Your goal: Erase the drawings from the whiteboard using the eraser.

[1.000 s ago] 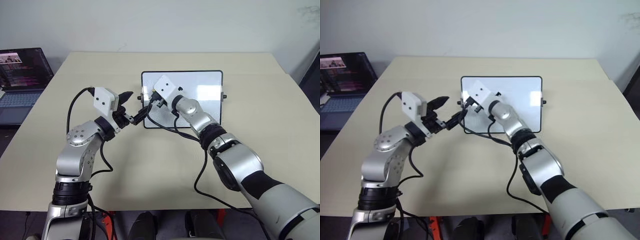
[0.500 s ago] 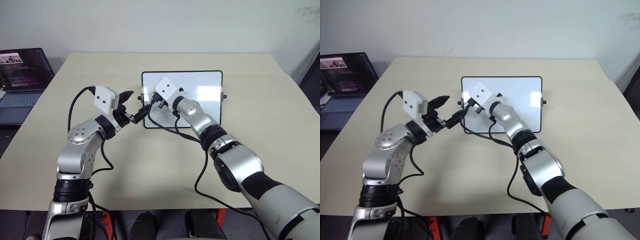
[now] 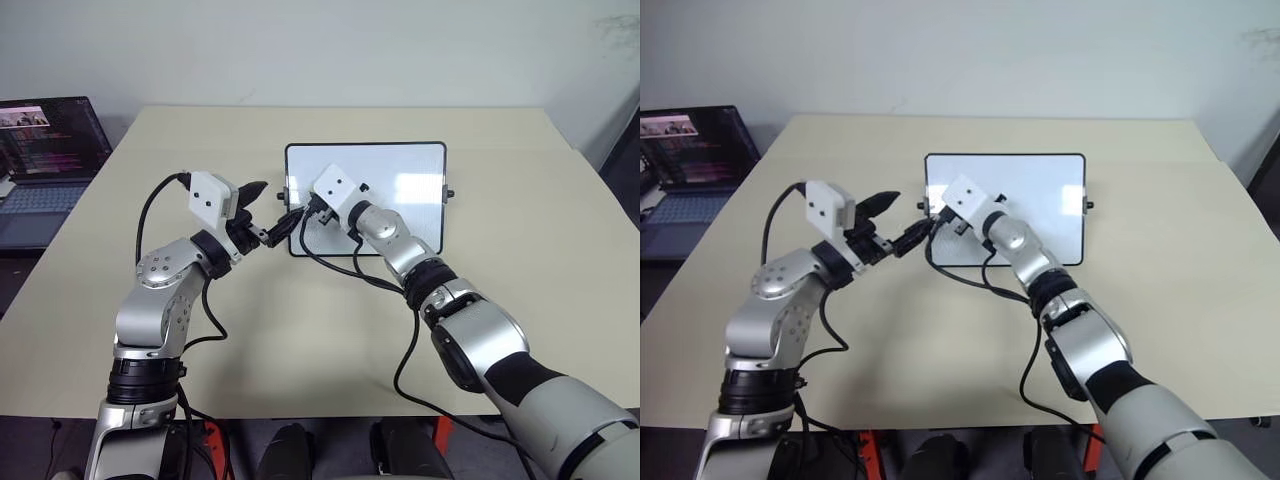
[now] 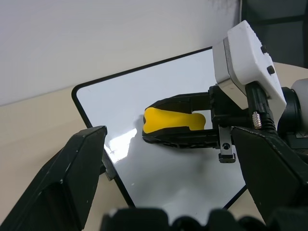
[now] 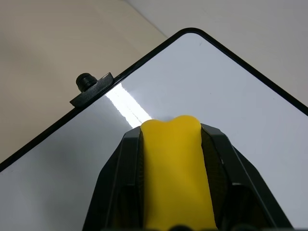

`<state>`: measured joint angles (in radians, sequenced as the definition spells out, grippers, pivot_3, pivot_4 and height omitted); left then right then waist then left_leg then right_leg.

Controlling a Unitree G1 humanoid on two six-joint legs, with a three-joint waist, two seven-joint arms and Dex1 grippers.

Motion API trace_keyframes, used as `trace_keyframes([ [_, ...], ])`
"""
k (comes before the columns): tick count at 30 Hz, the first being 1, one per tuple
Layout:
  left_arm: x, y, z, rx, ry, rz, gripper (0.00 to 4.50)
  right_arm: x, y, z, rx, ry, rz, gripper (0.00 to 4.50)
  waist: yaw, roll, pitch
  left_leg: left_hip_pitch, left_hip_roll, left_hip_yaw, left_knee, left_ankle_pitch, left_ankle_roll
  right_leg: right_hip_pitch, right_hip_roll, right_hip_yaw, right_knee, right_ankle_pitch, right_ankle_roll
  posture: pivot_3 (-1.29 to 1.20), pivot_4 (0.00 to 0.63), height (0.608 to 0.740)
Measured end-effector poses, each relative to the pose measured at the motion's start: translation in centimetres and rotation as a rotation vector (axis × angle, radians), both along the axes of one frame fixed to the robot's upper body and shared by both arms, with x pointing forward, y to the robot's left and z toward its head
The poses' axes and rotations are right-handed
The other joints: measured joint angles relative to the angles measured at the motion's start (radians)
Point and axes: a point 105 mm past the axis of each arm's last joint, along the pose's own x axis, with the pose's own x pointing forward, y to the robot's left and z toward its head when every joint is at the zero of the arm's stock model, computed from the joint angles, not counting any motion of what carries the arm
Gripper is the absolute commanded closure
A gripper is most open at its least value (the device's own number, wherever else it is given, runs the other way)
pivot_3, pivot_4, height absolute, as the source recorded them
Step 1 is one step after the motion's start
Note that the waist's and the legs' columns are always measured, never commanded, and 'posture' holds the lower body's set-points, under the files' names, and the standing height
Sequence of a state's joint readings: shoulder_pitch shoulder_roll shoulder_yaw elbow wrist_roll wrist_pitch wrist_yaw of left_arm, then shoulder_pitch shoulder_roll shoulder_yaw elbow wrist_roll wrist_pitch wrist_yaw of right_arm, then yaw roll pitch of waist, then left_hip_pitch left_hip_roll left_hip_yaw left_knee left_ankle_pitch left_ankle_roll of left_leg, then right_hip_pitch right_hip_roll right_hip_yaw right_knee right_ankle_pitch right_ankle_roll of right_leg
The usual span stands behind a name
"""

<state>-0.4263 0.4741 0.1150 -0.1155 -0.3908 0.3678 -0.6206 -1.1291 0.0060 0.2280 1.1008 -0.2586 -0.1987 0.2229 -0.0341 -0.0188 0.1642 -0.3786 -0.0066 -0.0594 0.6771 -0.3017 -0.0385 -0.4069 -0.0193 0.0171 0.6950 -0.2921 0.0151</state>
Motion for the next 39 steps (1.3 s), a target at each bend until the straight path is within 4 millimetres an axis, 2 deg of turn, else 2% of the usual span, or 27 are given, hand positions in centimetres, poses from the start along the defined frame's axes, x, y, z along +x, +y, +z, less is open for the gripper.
trace_keyframes([
  [10,0.2,-0.7,0.3,-0.006,-0.008,-0.023,0.0,0.1,-3.4,-1.1,-0.047,-0.02,-0.029,3.21,0.009,-0.001,-0.001,0.004,-0.002,-0.002,0.001,0.0,0.0,0.005,0.0,-0.001,0.001,0.0,0.001,0.0,0.15,0.74],
  [14,0.3,-1.0,0.0,-0.006,0.006,-0.039,0.0,0.1,-5.1,-1.8,-0.064,-0.015,-0.053,3.21,0.008,0.0,0.0,0.017,-0.001,-0.003,-0.001,0.0,0.001,0.02,0.0,-0.002,-0.003,0.0,0.001,0.0,0.15,0.74],
  [16,0.3,-1.0,0.0,-0.006,0.004,-0.042,0.0,0.0,-5.8,-1.9,-0.073,-0.014,-0.064,3.21,0.007,0.0,0.0,0.018,-0.001,-0.004,-0.001,0.0,0.001,0.022,0.0,-0.002,-0.004,0.0,0.001,0.0,0.15,0.74],
  [30,0.3,-1.0,0.0,-0.004,0.004,-0.045,0.0,-0.3,-5.8,-1.4,-0.028,0.008,-0.074,3.21,0.004,0.0,0.0,0.016,-0.001,-0.004,-0.001,0.001,0.002,0.02,0.0,-0.002,-0.006,0.001,0.001,0.0,0.15,0.74],
  [35,0.3,-1.0,0.0,-0.003,0.004,-0.045,0.0,-0.3,-6.2,-0.4,0.043,0.029,-0.094,3.21,0.004,0.0,0.001,0.015,-0.001,-0.005,-0.003,0.001,0.002,0.019,0.0,-0.002,-0.008,0.001,0.001,0.0,0.15,0.74],
  [39,0.3,-1.0,0.0,-0.003,0.003,-0.044,0.0,-0.4,-6.8,1.6,0.171,0.029,-0.116,3.21,0.004,0.001,0.002,0.014,-0.001,-0.004,-0.012,0.001,0.001,0.017,0.0,-0.002,-0.015,0.001,0.001,0.0,0.15,0.74],
])
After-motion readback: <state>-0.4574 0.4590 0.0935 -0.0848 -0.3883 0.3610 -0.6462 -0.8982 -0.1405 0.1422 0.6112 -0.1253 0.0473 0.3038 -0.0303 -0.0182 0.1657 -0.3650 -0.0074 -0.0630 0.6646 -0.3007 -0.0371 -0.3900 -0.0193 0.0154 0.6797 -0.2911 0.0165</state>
